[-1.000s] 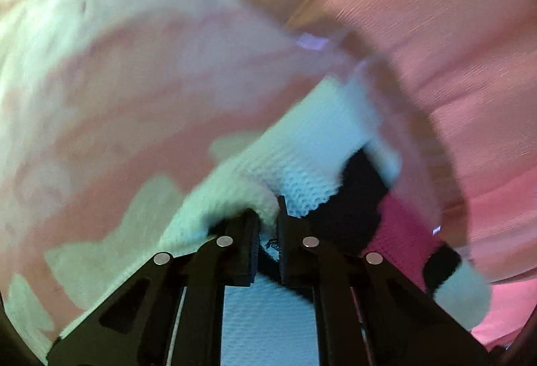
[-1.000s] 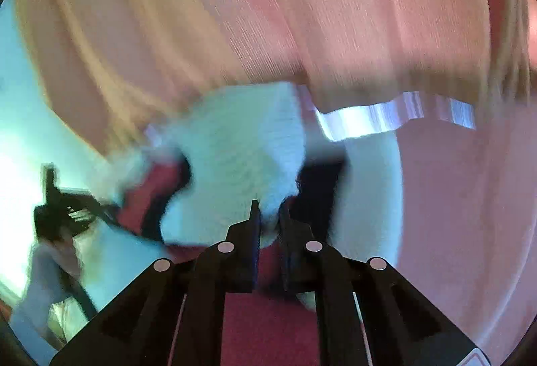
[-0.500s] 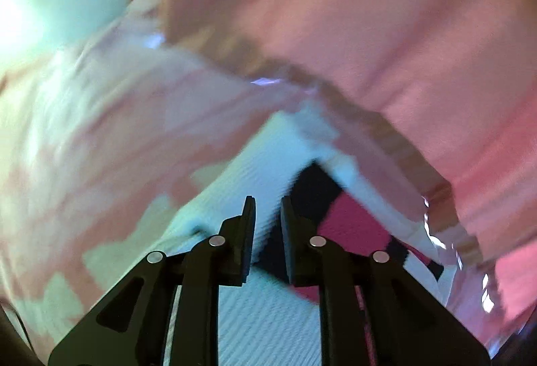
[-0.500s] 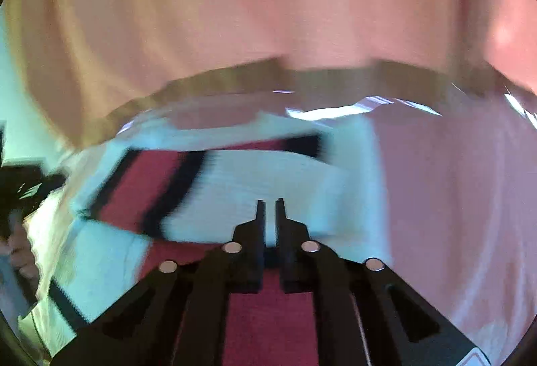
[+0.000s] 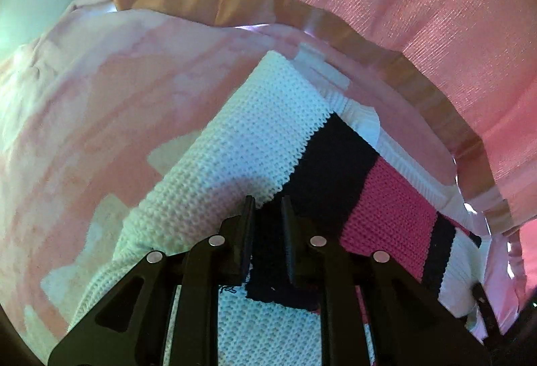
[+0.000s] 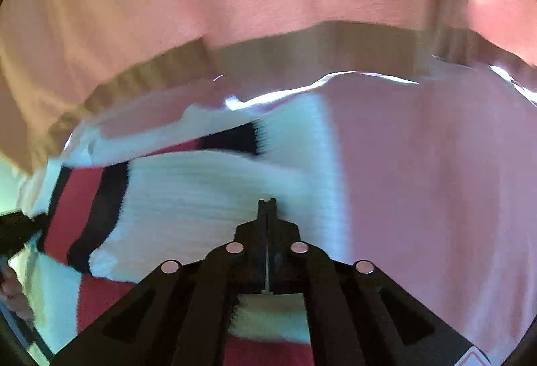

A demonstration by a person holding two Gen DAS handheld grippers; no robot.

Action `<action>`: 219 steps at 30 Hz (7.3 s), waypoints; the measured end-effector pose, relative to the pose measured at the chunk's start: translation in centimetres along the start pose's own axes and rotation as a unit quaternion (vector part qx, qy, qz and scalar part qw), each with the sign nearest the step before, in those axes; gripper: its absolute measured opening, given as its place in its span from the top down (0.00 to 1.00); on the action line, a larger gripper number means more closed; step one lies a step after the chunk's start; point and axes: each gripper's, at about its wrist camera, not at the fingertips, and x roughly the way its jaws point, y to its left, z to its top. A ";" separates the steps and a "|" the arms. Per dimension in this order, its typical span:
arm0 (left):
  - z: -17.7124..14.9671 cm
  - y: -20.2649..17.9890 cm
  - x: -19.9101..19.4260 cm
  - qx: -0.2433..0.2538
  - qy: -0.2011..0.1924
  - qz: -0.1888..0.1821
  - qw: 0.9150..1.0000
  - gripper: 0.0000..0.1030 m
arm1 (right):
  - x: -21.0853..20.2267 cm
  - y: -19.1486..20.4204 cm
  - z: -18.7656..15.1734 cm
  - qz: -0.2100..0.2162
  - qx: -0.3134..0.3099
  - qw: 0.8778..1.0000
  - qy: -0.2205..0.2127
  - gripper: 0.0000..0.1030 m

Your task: Fold small clothes

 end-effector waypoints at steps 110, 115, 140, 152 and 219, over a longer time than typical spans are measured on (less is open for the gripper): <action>-1.0 -3.6 0.1 0.119 -0.001 0.032 0.992 0.81 | -0.4 -9.4 -1.9 0.057 -0.008 0.998 0.037 0.84; -1.3 -4.1 -4.0 0.117 -0.011 0.015 0.993 0.76 | -5.5 -8.8 -1.5 0.042 -0.030 0.998 0.018 0.76; -29.4 3.6 -18.6 0.098 0.038 0.045 0.993 0.23 | -23.4 -7.5 -27.9 0.012 -0.011 0.998 0.054 0.41; -31.9 4.4 -18.8 0.051 0.076 -0.009 0.996 0.44 | -23.3 -7.7 -30.9 0.076 0.046 0.992 0.093 0.73; -11.8 -1.8 -8.3 0.126 0.026 0.056 0.990 0.36 | -12.9 -9.4 -4.4 0.066 -0.076 0.994 -0.032 0.93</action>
